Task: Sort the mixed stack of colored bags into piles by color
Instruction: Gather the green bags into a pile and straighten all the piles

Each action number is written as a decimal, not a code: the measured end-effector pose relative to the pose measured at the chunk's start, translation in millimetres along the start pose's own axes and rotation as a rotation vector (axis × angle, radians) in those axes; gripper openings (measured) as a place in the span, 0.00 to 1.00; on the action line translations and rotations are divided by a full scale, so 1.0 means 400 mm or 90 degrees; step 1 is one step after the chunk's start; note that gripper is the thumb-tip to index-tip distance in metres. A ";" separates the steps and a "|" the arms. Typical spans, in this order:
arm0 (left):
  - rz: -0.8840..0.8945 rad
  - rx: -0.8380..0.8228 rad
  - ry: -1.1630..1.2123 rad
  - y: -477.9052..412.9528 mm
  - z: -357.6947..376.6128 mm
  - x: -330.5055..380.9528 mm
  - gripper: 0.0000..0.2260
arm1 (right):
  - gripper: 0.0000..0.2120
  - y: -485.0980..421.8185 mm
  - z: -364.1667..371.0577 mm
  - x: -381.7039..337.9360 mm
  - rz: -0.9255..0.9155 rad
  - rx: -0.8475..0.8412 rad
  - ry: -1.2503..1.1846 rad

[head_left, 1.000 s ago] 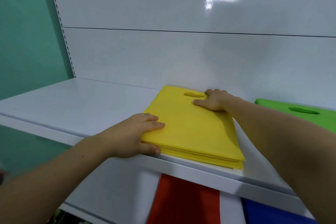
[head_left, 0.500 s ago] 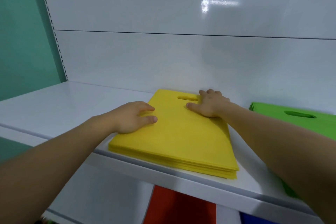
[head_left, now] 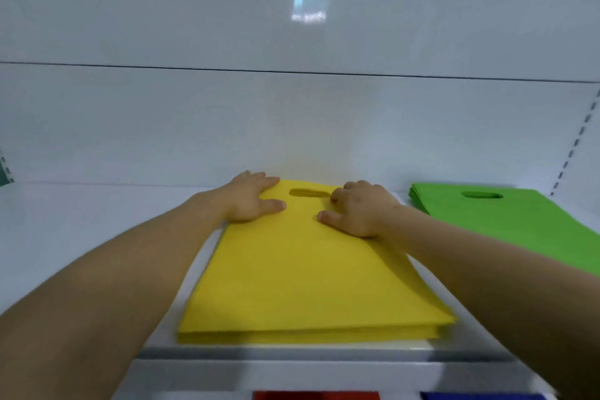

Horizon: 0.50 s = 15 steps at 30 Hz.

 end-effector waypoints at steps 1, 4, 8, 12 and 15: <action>0.005 -0.013 0.017 -0.006 0.014 -0.003 0.34 | 0.34 0.008 -0.002 -0.004 0.018 -0.013 -0.001; 0.019 -0.006 0.052 -0.020 0.038 -0.018 0.34 | 0.33 0.038 -0.002 -0.027 0.070 -0.067 -0.046; 0.033 -0.001 0.032 -0.025 0.043 -0.022 0.34 | 0.28 0.113 -0.016 -0.078 0.080 -0.118 -0.081; 0.039 0.003 0.036 -0.024 0.043 -0.019 0.33 | 0.31 0.236 -0.044 -0.139 0.057 -0.152 -0.086; 0.038 0.002 0.034 -0.022 0.041 -0.018 0.33 | 0.32 0.317 -0.044 -0.158 0.072 -0.150 -0.095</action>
Point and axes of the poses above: each hand's wrist, its own y-axis away from the middle knuckle, its own z-axis out of the palm, x = y × z, the point moved 3 cm from there along -y, towards the middle knuckle, and after that the axes turned 6 degrees about -y, right-handed, at the moved point
